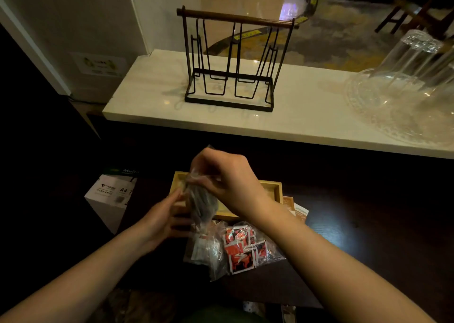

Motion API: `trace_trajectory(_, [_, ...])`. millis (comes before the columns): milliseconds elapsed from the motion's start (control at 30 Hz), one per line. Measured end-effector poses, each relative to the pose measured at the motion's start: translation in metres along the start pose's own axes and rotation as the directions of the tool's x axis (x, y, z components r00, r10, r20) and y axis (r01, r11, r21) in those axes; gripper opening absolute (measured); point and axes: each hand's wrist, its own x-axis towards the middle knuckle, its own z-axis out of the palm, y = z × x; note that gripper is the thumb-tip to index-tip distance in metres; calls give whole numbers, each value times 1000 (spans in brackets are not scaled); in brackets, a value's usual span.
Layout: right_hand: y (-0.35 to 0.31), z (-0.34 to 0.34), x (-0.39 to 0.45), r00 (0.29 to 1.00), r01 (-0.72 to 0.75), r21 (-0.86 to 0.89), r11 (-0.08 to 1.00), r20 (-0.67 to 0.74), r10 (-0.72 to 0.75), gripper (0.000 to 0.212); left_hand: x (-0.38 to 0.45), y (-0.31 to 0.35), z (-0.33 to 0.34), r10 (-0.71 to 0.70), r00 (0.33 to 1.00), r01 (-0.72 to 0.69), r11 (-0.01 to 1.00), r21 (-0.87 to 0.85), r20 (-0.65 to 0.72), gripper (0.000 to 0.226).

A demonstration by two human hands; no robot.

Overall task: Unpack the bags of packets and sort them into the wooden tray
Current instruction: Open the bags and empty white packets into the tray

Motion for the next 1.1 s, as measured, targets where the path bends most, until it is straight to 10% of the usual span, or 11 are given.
trace_trajectory(133, [0,-4,19,997,-18,9,1000,-77,18,16,-5,-2,-13,-22,998,35,977,-212,66,45])
trace_trajectory(333, [47,9,30,941,-325,-124,937,57,334,13,10,5,-53,312,863,-241,945,221,-397,34])
trace_trajectory(467, [75,27,28,847,-526,210,824,219,485,17,13,11,-70,485,742,-259,844,470,-463,35])
trace_trajectory(800, [99,73,14,675,-657,721,218,434,597,11,12,22,-92,700,588,-208,616,760,-406,47])
trace_trajectory(1100, [119,102,-3,575,-701,680,213,363,734,9,19,28,-94,792,541,-251,474,844,-284,46])
